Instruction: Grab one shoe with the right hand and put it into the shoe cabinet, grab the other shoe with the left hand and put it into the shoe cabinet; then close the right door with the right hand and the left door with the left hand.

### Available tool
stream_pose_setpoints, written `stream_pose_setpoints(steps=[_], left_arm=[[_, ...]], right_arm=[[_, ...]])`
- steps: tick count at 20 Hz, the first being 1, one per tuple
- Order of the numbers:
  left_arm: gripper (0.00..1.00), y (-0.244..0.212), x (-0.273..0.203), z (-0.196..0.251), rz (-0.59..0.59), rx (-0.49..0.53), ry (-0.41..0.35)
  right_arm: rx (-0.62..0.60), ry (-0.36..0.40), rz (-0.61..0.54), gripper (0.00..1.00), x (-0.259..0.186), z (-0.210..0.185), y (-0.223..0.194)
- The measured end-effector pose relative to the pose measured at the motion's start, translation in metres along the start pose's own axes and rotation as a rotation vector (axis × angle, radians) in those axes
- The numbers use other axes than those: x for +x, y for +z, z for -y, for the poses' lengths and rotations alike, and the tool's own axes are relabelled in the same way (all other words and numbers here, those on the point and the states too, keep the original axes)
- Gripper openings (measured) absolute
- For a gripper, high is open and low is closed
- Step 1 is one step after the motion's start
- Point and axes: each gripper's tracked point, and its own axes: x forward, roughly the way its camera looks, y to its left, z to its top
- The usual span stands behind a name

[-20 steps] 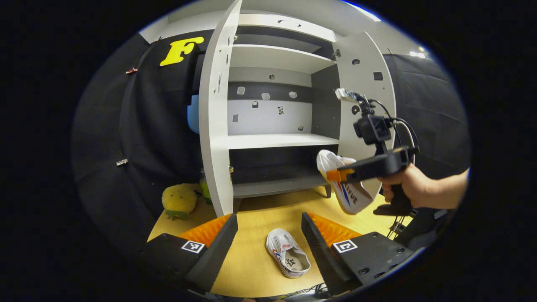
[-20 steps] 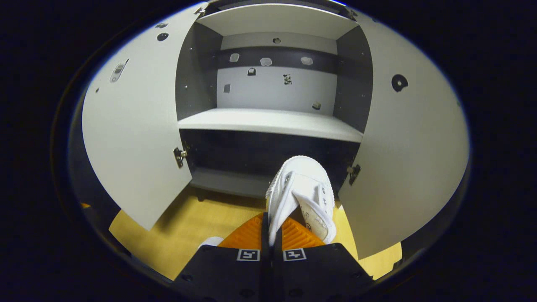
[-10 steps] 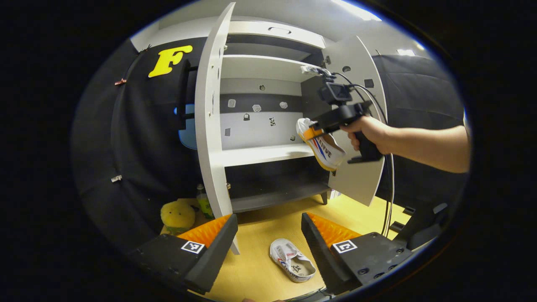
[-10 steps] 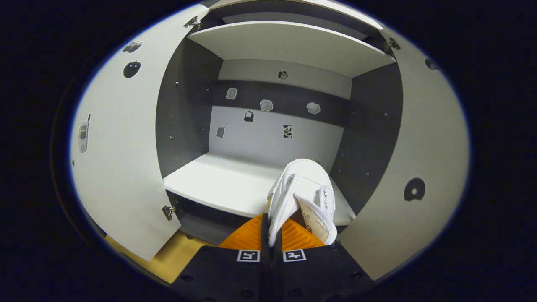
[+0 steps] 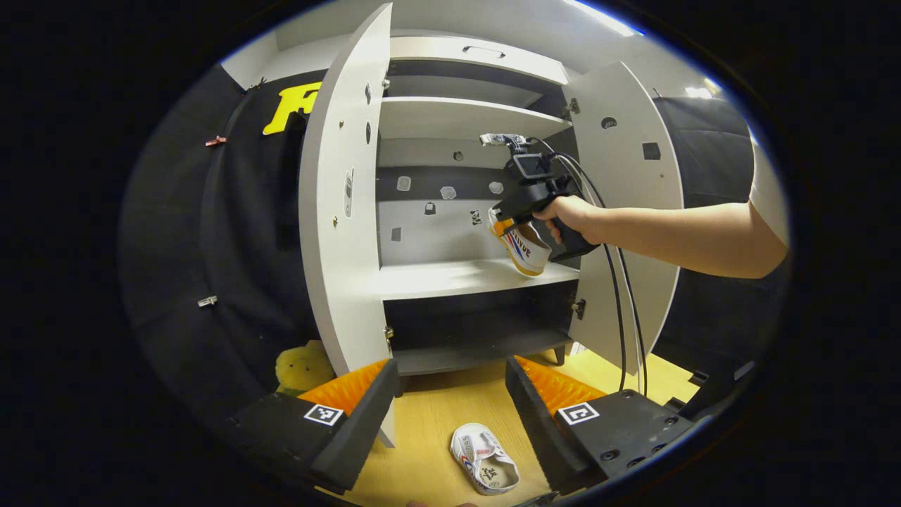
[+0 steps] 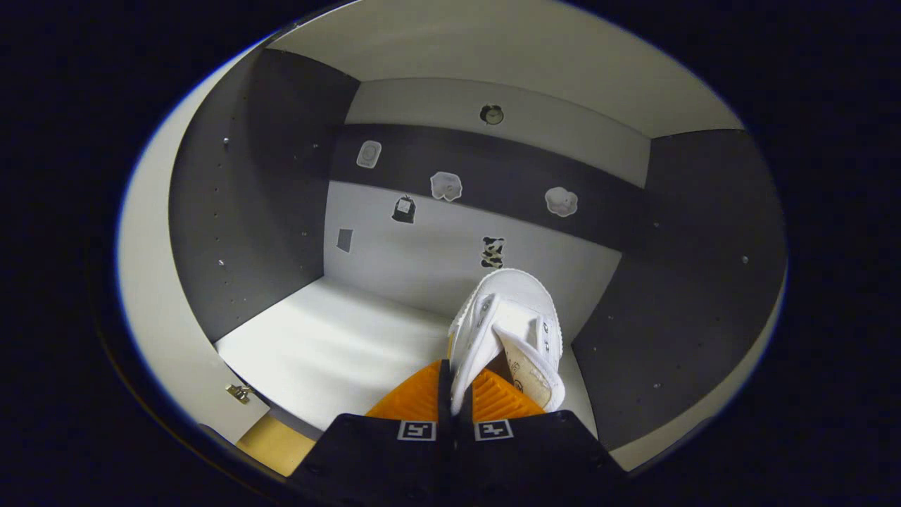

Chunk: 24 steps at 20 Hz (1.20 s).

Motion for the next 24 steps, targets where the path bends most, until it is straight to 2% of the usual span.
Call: stream_pose_setpoints(steps=[4,11,13,14,15,16,17,18,19,20,22,24], left_arm=[[0.95,-0.004,0.012,-0.006,-0.032,-0.031,0.091],[0.95,0.002,0.012,-0.011,-0.027,-0.055,0.193],[0.95,0.001,0.008,-0.013,-0.026,-0.059,0.211],[0.95,-0.001,0.006,-0.013,-0.026,-0.064,0.216],[0.95,-0.003,0.004,-0.013,-0.029,-0.071,0.219],[0.95,-0.008,0.002,-0.013,-0.039,-0.077,0.220],[0.95,-0.011,-0.001,-0.012,-0.046,-0.079,0.222],[0.95,-0.014,-0.004,-0.012,-0.049,-0.078,0.221],[0.95,-0.015,-0.006,-0.012,-0.052,-0.074,0.218],[0.95,-0.017,-0.010,-0.012,-0.051,-0.068,0.215],[0.95,-0.022,-0.015,-0.014,-0.054,-0.061,0.204],[0.95,-0.033,-0.022,-0.018,-0.071,-0.058,0.192]], right_arm=[[-0.033,0.027,-0.079,0.05,0.048,0.003,-0.016],[0.107,0.062,-0.192,0.05,0.081,-0.004,-0.039],[0.133,0.059,-0.219,0.09,0.082,-0.005,-0.045],[0.122,0.053,-0.230,0.17,0.080,-0.005,-0.049],[0.102,0.047,-0.220,0.18,0.078,-0.005,-0.048],[0.088,0.044,-0.210,0.27,0.076,-0.005,-0.045],[0.085,0.037,-0.204,0.30,0.069,-0.005,-0.042],[0.103,0.047,-0.197,0.45,0.062,-0.008,-0.040],[0.124,0.054,-0.189,0.50,0.053,-0.011,-0.038],[0.137,0.054,-0.171,0.67,0.044,-0.013,-0.034],[0.137,0.048,-0.125,0.91,0.021,-0.014,-0.028],[0.113,0.029,-0.057,1.00,-0.006,-0.015,-0.020]])
